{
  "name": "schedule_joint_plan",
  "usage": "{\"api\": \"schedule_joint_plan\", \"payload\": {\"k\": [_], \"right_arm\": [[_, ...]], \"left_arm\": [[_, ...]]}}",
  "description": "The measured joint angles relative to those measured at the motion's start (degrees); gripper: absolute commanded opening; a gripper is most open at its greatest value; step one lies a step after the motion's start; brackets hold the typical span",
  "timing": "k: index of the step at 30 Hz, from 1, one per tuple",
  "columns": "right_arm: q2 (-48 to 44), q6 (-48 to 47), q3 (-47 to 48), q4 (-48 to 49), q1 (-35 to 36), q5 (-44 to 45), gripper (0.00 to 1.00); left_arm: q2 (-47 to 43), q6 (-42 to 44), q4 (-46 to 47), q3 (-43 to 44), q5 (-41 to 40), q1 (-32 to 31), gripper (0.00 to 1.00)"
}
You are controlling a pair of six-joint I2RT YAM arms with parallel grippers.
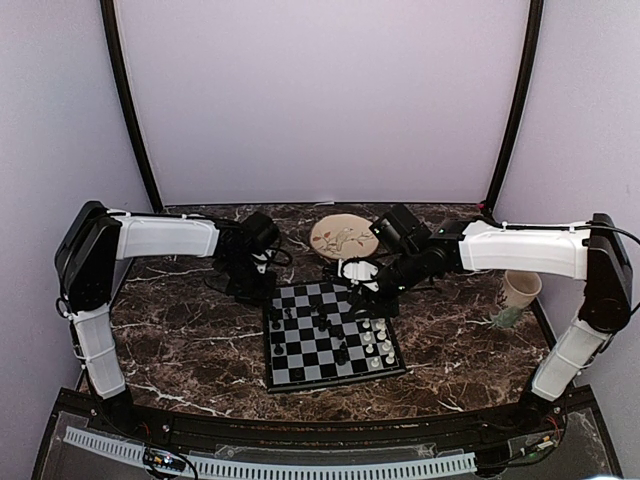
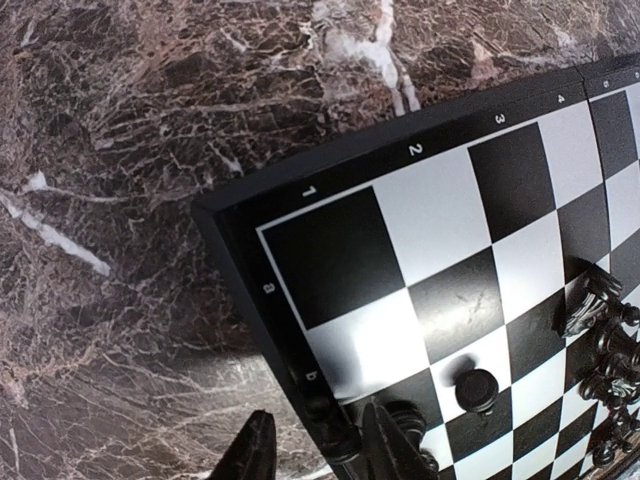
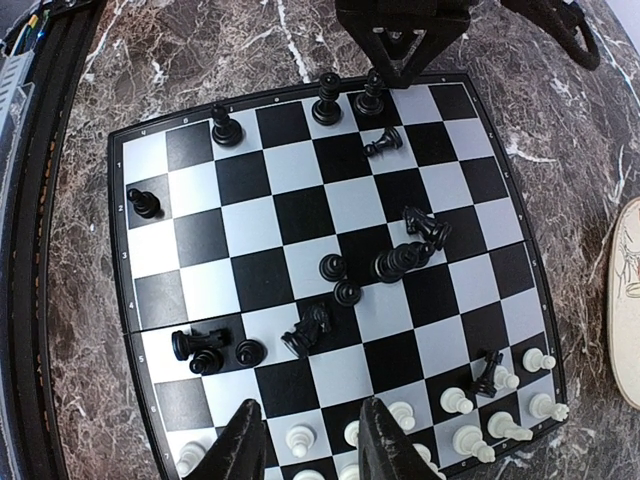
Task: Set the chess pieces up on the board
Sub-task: Pick up the pawn from the chessboard.
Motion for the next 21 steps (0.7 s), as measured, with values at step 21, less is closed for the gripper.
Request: {"api": "schedule_joint_plan", "payload": {"k": [21], "right_arm": [[0.0,0.0,0.0,0.0,0.0,0.0,0.32]], "left_arm": [[1.7,0.0,-0.7,0.0,1.5,-0.7,0.21]]}}
